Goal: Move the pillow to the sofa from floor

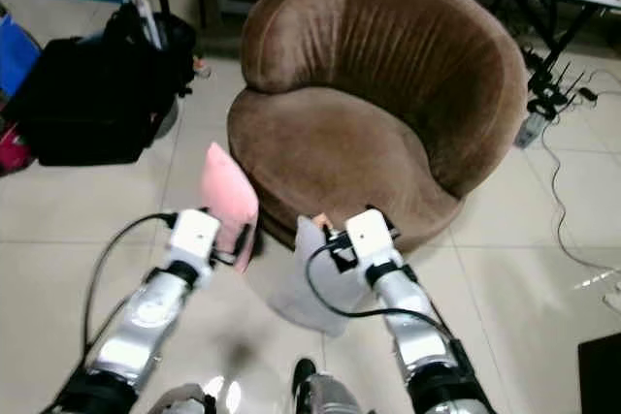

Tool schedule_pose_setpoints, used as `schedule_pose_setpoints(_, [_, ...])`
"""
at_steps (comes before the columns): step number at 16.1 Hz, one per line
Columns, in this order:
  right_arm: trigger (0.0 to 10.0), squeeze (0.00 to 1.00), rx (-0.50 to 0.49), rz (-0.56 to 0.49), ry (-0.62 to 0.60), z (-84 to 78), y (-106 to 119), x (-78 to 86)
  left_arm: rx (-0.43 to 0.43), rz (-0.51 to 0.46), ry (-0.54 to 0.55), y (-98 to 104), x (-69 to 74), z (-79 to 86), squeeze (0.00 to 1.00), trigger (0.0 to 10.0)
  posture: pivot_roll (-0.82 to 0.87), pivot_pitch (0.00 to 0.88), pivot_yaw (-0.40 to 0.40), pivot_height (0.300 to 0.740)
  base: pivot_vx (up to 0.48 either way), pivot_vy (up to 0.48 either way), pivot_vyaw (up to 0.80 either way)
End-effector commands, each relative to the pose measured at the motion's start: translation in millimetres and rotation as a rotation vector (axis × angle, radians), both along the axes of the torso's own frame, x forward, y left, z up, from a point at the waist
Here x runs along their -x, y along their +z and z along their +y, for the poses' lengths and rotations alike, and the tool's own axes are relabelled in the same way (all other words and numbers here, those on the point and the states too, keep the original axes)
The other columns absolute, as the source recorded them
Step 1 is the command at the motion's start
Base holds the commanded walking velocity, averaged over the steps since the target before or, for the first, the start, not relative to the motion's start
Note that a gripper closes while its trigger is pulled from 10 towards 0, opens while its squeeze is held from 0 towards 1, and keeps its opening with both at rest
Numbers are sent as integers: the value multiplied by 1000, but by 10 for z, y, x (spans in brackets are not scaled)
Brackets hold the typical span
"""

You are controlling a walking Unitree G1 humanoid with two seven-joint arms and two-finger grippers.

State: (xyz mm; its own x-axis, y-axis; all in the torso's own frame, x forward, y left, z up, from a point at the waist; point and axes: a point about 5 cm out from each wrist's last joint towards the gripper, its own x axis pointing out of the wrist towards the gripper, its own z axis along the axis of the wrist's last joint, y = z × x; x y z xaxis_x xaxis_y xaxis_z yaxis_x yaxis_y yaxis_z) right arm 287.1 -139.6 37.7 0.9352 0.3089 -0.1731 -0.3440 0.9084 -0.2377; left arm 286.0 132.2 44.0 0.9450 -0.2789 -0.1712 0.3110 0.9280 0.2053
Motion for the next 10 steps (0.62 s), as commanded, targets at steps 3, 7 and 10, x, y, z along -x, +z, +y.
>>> schedule_pose_setpoints(3, [10000,0,5,10,-15,-75,-19,33,3,13,-52,-38,39,-128,0,10000,124,168,-106,740,209,-212,0])
schedule_pose_setpoints(7, [10000,0,10,13,5,-45,-38,64,-13,6,-74,-35,53,-143,0,10000,123,170,-104,740,355,-319,0])
schedule_pose_setpoints(10, [10000,0,11,11,14,-23,-44,82,-36,-5,-153,-32,90,-218,0,10000,122,170,-103,740,401,-259,0])
